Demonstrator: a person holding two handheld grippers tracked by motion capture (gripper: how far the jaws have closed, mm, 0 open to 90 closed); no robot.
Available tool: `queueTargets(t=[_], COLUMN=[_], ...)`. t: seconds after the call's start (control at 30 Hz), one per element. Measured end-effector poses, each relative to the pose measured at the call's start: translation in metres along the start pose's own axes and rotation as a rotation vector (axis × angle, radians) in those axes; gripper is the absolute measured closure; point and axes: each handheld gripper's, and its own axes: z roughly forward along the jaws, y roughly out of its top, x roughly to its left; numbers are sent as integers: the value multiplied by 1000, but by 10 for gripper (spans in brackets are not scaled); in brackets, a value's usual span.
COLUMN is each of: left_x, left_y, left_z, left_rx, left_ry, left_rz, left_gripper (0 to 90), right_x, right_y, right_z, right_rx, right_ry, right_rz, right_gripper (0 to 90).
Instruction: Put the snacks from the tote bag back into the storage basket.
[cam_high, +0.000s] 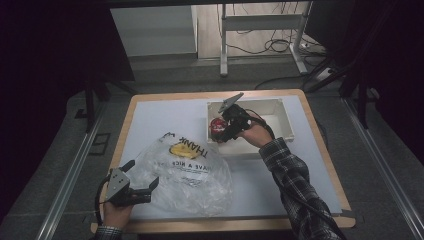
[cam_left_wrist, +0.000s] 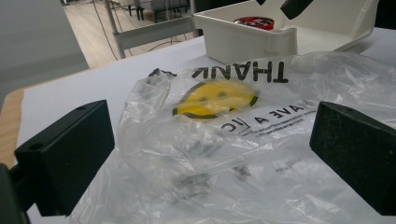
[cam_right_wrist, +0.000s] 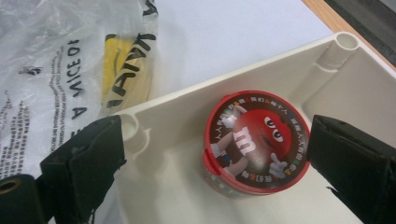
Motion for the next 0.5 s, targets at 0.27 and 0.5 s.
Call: queueTargets(t=[0.27, 0.5], left_x=[0, -1], left_y=[0, 0], left_z=[0, 1], left_rx=[-1, 0], left_ry=[-1, -1], left_rz=[-1, -1], left_gripper=[0, 0], right_x=[7, 12], right_y=[-7, -14], right_z=[-5, -8], right_rx=[-36, -53], right_ry=[3, 5], right_rz=[5, 10], right_gripper=[47, 47])
